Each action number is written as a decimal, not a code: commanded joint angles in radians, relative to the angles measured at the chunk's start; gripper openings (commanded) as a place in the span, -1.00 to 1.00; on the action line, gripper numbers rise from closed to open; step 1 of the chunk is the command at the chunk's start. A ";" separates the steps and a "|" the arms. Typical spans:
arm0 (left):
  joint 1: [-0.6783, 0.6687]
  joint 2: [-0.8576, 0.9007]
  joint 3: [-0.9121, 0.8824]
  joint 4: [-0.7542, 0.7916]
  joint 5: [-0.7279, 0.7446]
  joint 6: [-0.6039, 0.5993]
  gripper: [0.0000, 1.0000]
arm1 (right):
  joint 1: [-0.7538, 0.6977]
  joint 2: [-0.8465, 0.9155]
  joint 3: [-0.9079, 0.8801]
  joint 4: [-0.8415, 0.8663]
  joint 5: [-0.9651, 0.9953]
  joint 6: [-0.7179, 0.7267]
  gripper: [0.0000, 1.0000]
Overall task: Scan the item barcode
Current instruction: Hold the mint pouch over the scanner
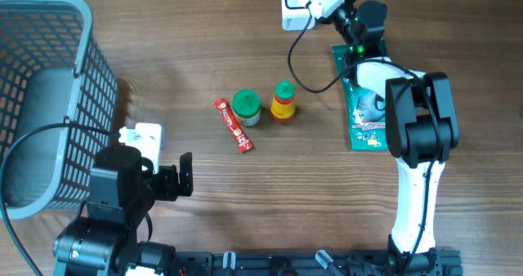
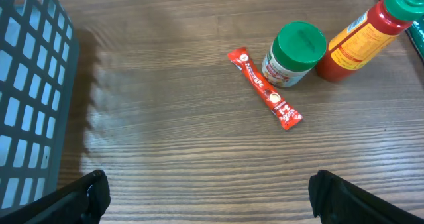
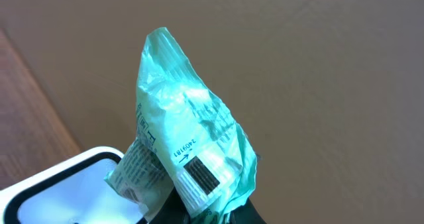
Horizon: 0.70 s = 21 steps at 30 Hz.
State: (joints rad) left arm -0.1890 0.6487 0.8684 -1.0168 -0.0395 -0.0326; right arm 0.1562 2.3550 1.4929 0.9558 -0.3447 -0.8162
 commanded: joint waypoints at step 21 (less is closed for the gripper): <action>-0.005 -0.005 -0.006 0.003 0.005 -0.009 1.00 | 0.015 0.207 0.214 -0.214 -0.053 -0.047 -0.91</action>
State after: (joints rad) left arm -0.1890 0.6487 0.8684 -1.0168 -0.0395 -0.0326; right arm 0.1631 2.5347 1.7042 0.8375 -0.3817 -0.8616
